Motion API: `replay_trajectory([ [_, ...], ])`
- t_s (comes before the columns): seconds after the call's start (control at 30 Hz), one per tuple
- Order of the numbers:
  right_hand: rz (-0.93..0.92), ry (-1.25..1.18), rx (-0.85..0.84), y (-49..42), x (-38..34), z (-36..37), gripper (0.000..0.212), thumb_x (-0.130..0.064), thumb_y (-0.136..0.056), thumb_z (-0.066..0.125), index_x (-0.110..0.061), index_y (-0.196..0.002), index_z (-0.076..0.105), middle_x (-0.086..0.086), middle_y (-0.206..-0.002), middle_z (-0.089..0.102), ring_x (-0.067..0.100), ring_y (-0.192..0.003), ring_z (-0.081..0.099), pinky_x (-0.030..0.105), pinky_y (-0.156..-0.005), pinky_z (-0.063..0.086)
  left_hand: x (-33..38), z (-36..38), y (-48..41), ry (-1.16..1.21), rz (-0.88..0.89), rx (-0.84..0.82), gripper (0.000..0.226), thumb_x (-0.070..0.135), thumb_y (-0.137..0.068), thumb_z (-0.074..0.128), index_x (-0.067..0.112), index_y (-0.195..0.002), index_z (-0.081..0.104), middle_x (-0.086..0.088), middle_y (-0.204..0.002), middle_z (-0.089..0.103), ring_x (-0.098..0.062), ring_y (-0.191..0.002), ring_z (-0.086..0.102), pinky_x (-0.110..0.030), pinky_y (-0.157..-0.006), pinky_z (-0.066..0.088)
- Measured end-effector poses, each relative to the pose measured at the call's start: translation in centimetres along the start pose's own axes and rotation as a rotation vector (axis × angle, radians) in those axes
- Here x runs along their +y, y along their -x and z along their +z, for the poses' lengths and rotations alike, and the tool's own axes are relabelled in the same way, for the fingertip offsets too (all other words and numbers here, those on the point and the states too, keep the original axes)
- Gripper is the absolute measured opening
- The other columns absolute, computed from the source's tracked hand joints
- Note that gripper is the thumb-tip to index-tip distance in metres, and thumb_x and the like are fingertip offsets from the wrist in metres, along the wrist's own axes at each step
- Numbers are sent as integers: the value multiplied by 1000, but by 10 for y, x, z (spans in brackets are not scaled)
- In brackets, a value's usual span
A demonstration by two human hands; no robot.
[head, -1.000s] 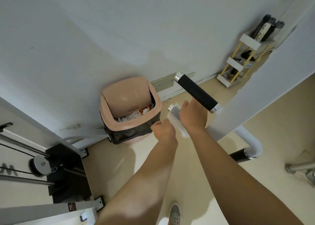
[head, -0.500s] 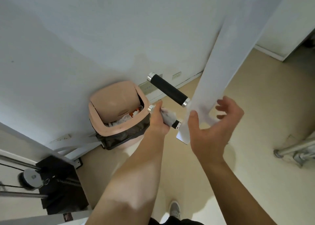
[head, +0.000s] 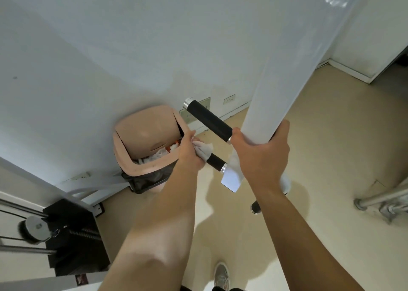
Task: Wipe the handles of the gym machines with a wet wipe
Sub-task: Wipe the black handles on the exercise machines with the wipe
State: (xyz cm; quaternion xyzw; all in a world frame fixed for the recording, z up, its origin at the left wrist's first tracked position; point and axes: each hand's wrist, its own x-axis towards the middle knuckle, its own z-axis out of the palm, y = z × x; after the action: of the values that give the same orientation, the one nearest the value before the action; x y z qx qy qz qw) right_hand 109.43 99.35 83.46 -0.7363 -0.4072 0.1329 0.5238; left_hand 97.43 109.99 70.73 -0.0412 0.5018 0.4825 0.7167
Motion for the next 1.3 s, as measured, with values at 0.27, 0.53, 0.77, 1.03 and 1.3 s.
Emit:
replay_trajectory([
  [0.27,-7,34,57,-6,4,6,56,-47,-63,78,-30,-92,33,-12,-68,51,4,-63,54,31,-63,43,-61,13,5,-115,69,-31,23,22,-73,77,16,-78,55,1,-67,53,-15,-63,53,-33,-71,46],
  [0.53,-40,36,22,-14,7,3,56,-44,-63,83,-29,-94,39,-16,-72,53,9,-66,55,32,-65,47,-25,19,-18,8,9,-100,27,30,-82,73,20,-67,54,7,-63,54,-9,-53,56,-24,-58,49],
  [0.77,-38,50,52,-11,8,6,56,-47,-64,80,-34,-94,34,-19,-67,49,-3,-59,52,15,-55,30,-38,5,-26,180,50,-282,44,42,-84,72,21,-54,48,5,-48,50,-7,-43,48,-17,-53,42],
  [1.03,-71,48,39,-24,9,5,56,-48,-63,80,-32,-95,36,-18,-70,51,4,-62,53,24,-57,39,-58,44,-16,-255,30,-71,36,36,-72,77,14,-94,61,-11,-96,65,-23,-91,70,-43,-97,54],
  [1.3,-52,39,-3,-20,7,6,55,-49,-64,80,-33,-94,36,-17,-71,53,0,-64,55,23,-58,38,-37,15,-27,275,42,-300,54,43,-89,67,21,-47,43,6,-41,46,-6,-35,45,-16,-44,39],
])
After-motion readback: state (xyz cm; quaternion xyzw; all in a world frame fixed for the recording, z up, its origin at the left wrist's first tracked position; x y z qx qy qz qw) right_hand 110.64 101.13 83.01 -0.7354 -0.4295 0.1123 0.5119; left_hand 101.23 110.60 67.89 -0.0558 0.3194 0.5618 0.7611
